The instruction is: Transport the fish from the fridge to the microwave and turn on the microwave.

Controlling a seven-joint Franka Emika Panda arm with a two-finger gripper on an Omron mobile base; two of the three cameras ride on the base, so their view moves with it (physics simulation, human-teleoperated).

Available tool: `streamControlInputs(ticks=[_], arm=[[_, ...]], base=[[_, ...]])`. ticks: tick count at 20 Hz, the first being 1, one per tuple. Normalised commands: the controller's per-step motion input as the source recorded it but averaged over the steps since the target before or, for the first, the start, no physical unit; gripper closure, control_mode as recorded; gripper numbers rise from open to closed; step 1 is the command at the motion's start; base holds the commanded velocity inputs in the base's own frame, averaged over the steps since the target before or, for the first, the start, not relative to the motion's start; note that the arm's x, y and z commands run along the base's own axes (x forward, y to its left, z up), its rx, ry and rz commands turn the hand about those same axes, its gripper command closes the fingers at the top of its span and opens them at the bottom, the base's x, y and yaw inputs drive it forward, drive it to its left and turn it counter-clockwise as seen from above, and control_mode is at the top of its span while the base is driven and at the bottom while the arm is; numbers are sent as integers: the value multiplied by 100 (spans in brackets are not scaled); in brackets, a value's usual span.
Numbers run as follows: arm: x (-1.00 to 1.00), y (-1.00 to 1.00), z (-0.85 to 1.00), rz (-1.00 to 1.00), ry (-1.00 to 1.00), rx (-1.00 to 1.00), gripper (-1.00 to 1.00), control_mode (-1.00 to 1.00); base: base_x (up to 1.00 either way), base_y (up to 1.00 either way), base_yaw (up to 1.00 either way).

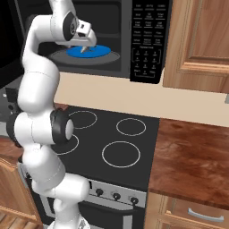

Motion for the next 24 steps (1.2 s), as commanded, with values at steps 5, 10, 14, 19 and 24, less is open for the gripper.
streamControlInputs(ticks=[5, 10, 14, 19, 24], arm=[[-48, 0, -2, 0, -10, 0, -100, -100], [-47, 0, -1, 6, -9, 0, -100, -100], [-52, 0, 0, 18, -1, 0, -100, -100], [-57, 0, 0, 26, -3, 0, -100, -100], [-62, 1, 0, 19, -5, 0, -100, -100]], base=[[0, 0, 0], [0, 0, 0], [0, 0, 0], [0, 0, 0], [0, 0, 0]])
